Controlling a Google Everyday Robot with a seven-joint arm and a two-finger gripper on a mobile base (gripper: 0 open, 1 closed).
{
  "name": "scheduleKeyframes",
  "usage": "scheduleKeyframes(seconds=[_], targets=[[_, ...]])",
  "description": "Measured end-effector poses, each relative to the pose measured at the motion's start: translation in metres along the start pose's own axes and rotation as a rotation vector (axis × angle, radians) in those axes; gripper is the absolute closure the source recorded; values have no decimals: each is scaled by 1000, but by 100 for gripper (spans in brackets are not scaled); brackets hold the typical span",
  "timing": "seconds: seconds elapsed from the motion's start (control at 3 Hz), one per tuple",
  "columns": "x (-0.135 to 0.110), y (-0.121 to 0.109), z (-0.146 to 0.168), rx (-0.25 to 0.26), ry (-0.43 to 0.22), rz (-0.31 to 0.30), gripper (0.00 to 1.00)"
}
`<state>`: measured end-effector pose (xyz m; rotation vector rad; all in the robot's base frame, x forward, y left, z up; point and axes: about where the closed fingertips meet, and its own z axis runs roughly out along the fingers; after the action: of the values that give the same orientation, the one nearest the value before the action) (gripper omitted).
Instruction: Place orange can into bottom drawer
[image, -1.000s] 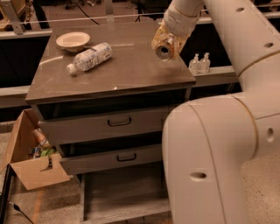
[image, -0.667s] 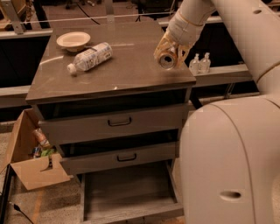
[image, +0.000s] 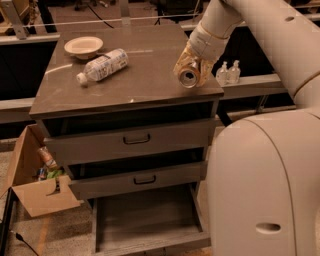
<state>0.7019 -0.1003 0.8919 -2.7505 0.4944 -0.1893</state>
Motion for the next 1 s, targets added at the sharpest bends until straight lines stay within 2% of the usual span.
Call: scheduleKeyframes(seconds=[0.33,0.67,1.0], targets=[[-20,-14,-12,26,23,-64,100],[-73,-34,-34,93,16,-114,100],[-139,-42,-30,153,-64,-128,100]])
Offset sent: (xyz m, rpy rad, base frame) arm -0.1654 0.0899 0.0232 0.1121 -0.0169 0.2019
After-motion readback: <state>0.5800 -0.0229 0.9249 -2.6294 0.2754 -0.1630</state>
